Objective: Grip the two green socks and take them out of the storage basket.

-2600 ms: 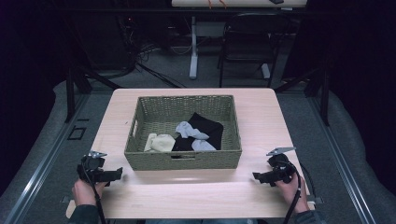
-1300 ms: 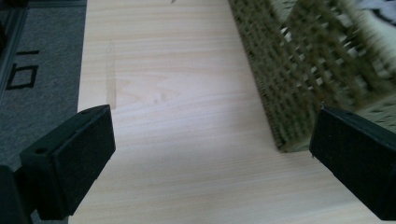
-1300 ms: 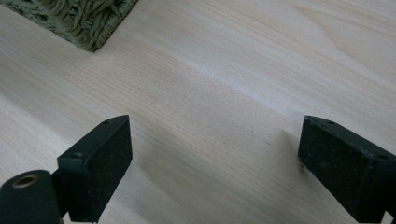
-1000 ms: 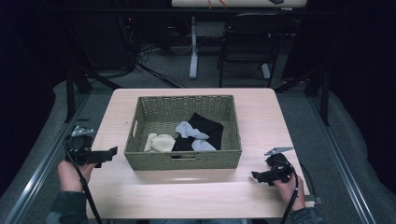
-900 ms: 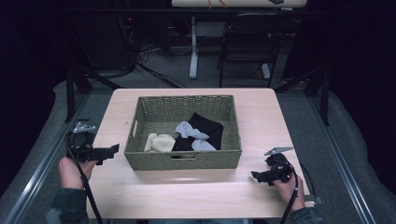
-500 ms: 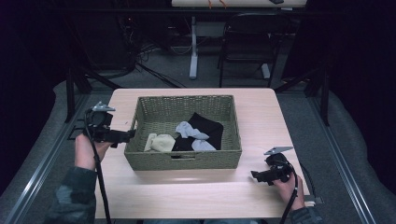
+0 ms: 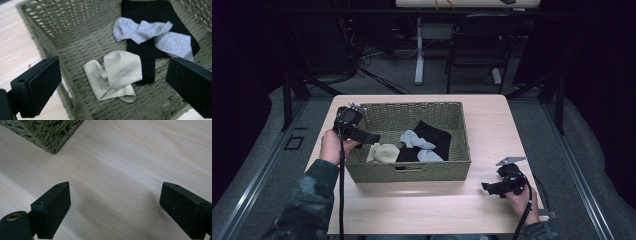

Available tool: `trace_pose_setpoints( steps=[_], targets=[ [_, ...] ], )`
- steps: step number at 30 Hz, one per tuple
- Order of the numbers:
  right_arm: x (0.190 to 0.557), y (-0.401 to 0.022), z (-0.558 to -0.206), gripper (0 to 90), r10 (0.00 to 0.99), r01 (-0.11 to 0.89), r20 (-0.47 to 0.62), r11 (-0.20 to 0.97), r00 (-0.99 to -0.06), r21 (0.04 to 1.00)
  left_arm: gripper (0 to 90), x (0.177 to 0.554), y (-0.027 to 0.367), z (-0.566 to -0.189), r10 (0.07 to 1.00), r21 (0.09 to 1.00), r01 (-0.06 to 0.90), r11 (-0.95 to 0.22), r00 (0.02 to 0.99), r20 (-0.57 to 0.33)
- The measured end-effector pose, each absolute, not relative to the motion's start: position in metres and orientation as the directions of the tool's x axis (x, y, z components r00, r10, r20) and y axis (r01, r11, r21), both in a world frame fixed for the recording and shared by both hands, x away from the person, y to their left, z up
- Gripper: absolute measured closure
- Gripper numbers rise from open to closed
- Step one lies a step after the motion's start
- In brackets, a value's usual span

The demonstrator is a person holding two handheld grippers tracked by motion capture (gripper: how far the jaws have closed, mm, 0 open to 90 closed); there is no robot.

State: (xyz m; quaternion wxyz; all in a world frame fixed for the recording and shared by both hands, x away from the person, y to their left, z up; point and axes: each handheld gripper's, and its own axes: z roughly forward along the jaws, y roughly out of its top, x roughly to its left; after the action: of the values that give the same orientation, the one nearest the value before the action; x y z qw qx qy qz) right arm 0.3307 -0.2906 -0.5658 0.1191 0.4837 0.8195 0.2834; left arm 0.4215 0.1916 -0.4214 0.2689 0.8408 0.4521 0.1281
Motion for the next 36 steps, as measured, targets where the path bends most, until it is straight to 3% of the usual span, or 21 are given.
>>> trace_pose_setpoints(
  steps=[16,36],
  targets=[
    [0.326,-0.296,-0.566,9.6,0.866,0.73,0.08,0.363,-0.493,0.579,14.8,0.452,0.16,-0.466,0.795,0.412,0.733,-0.541,0.606,-0.034],
    [0.327,-0.294,-0.566,9.7,0.863,0.729,0.084,0.365,-0.498,0.579,29.9,0.468,0.153,-0.494,0.813,0.251,0.792,-0.556,0.581,-0.03]
  ],
)
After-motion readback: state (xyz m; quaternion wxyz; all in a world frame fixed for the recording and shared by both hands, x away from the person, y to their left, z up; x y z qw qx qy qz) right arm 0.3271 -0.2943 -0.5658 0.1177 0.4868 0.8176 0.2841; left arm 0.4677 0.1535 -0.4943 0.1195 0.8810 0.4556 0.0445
